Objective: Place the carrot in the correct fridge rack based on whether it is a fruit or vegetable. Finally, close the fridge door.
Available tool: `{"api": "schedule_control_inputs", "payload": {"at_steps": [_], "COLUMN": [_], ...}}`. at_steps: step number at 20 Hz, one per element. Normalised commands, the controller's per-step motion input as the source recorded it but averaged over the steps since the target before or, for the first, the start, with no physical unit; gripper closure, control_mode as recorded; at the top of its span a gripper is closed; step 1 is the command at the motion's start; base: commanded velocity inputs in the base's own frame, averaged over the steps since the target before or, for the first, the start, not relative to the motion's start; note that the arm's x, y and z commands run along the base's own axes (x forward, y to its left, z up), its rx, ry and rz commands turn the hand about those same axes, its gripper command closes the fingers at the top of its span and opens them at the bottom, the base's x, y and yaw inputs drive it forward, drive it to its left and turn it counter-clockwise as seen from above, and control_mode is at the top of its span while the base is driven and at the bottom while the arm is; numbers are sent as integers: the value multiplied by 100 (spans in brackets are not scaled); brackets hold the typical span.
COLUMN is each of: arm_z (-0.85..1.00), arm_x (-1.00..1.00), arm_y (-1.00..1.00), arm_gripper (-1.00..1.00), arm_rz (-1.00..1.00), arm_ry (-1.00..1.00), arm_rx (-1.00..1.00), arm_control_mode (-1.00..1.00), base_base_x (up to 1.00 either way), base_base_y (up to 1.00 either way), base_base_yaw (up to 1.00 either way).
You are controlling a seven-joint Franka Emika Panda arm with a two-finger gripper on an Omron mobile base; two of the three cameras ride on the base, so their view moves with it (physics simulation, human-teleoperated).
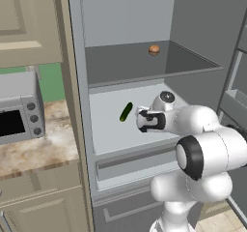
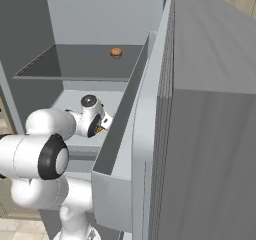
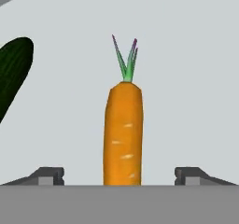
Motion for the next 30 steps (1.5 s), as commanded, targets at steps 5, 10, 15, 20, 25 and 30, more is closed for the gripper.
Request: {"api": "schedule_control_inputs", "payload": {"at_steps": [5, 10, 15, 20, 25, 30], "arm_z": [40, 66, 84, 57, 5, -9], "arm_x": [-95, -80, -80, -85, -88, -13], "arm_y": [0, 5, 4, 10, 0, 6], "arm_gripper": [-100, -100, -100, -100, -100, -100], "arm_rz": [0, 0, 0, 0, 0, 1], "arm_ry": [-7, 0, 2, 2, 0, 0], "arm_rx": [0, 0, 0, 0, 0, 0], "arm_control_mode": [-100, -100, -100, -100, -100, -100], "base_base_x": [0, 0, 0, 0, 0, 0], "base_base_y": [0, 0, 0, 0, 0, 0], "base_base_yaw": [0, 0, 0, 0, 0, 0]}}
